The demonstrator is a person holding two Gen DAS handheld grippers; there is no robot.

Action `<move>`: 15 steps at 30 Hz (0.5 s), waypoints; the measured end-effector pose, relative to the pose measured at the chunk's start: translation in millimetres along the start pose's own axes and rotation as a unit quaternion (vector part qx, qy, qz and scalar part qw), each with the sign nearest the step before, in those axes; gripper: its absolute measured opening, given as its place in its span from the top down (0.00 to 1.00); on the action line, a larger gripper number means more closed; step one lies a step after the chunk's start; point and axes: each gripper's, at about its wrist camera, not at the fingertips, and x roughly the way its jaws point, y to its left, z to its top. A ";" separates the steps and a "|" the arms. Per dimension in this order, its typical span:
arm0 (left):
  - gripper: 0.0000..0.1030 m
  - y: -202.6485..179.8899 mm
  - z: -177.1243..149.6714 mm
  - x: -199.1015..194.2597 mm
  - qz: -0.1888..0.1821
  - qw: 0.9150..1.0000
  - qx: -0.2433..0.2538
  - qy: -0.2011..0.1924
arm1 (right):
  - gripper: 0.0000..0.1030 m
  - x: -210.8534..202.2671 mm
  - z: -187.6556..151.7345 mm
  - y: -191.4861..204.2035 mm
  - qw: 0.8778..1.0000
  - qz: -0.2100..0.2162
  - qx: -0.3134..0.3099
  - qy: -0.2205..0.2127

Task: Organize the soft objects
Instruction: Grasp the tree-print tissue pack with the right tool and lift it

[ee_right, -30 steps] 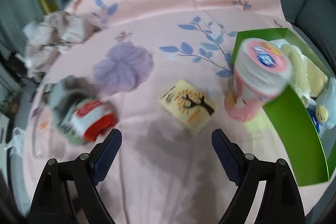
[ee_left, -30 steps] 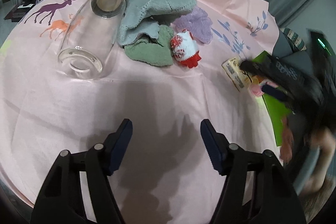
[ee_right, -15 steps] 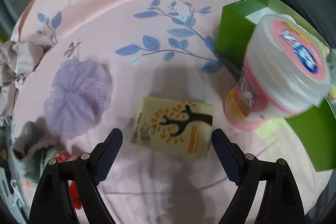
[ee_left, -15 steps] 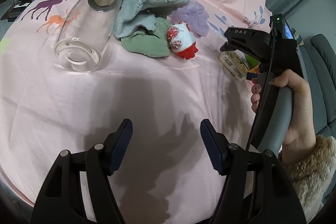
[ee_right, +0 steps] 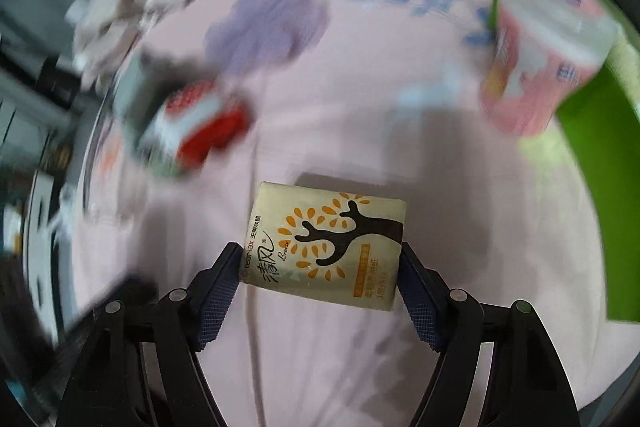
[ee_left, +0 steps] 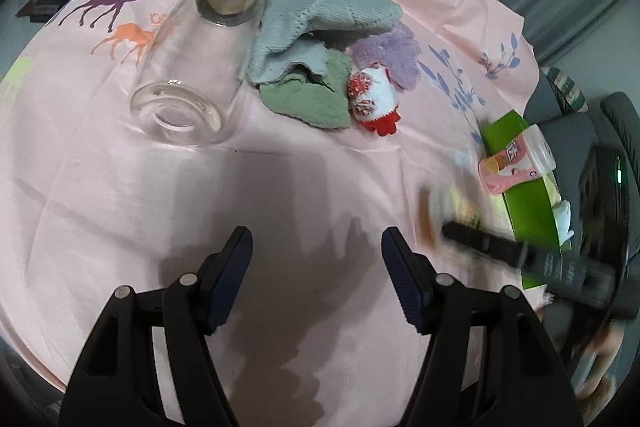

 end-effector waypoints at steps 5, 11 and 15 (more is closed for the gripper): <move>0.36 -8.6 -2.9 1.4 -0.006 1.000 0.011 0.013 | 0.24 -8.3 -16.2 1.1 1.000 0.006 -0.009 -0.010; 0.36 -41.9 -7.3 18.6 -0.037 0.997 0.057 0.042 | 0.24 -30.0 -19.4 -27.1 0.997 0.049 0.040 -0.041; 0.36 -67.0 -12.6 38.1 -0.071 0.991 0.088 0.072 | 0.25 -29.3 -22.2 -43.2 0.993 0.083 0.076 -0.041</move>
